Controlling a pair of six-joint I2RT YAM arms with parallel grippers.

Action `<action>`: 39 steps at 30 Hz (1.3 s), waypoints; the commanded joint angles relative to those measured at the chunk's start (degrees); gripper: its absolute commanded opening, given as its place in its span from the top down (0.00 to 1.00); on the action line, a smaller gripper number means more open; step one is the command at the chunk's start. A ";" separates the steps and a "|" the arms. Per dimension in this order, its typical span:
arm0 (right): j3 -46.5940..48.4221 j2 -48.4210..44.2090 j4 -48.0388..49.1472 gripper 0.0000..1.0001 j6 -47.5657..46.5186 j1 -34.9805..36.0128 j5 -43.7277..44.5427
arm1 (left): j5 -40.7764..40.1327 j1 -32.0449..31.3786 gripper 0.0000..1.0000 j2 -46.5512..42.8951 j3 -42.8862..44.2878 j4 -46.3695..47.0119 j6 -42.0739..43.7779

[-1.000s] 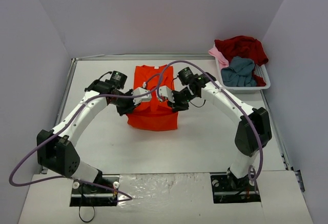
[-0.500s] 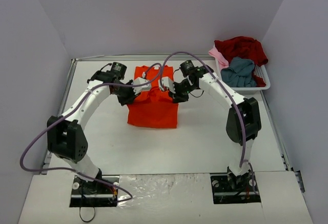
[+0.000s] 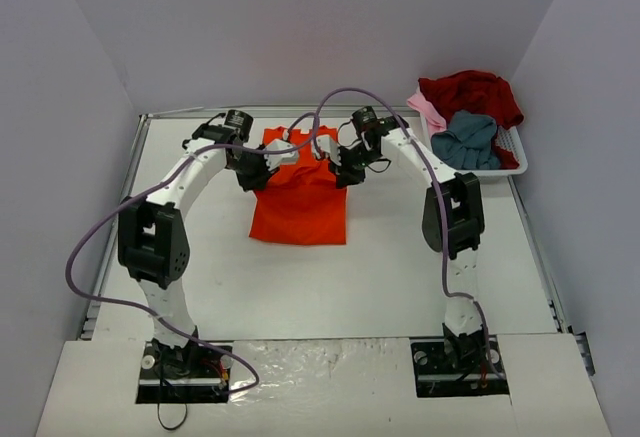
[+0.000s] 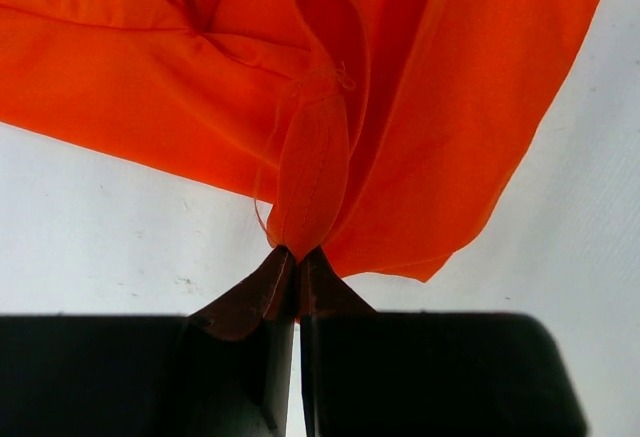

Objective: Fold and stack the t-shirts
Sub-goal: Fold the folded rectangular tshirt in 1/3 of the way

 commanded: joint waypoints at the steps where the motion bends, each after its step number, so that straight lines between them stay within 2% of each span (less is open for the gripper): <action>1: 5.76 2.92 -2.80 1.00 -0.77 -0.77 -1.61 | 1.24 1.35 0.98 1.31 4.15 -0.49 2.50; 7: 12.61 8.64 -3.94 1.00 -0.86 -1.91 -2.67 | 1.42 2.40 0.98 6.41 6.79 0.65 2.42; 18: 16.75 14.70 -4.38 0.99 -1.13 -2.88 -2.76 | 1.78 3.02 0.96 13.27 11.18 1.35 2.07; 20: 17.45 15.32 -4.29 0.86 -0.86 -2.88 -2.67 | 1.51 3.02 0.93 14.32 12.41 1.44 2.07; 21: 17.63 15.32 -4.21 0.71 -0.77 -2.96 -2.76 | 1.34 3.11 0.92 14.59 12.76 1.53 1.89; 24: 19.56 15.76 -3.77 0.53 0.71 -3.05 -3.19 | 0.29 3.20 0.86 14.77 13.99 1.96 1.10; 28: 21.76 14.45 -1.14 0.48 4.14 -3.05 -3.20 | -2.17 3.20 0.83 12.92 15.22 3.63 0.31; 35: 21.15 8.56 3.79 0.47 9.51 -2.88 -0.12 | -6.92 3.20 0.79 6.52 16.46 5.57 -1.80; 39: 16.94 1.45 3.97 0.47 10.12 -2.53 0.41 | -6.32 3.20 0.77 -0.16 11.03 6.53 -4.87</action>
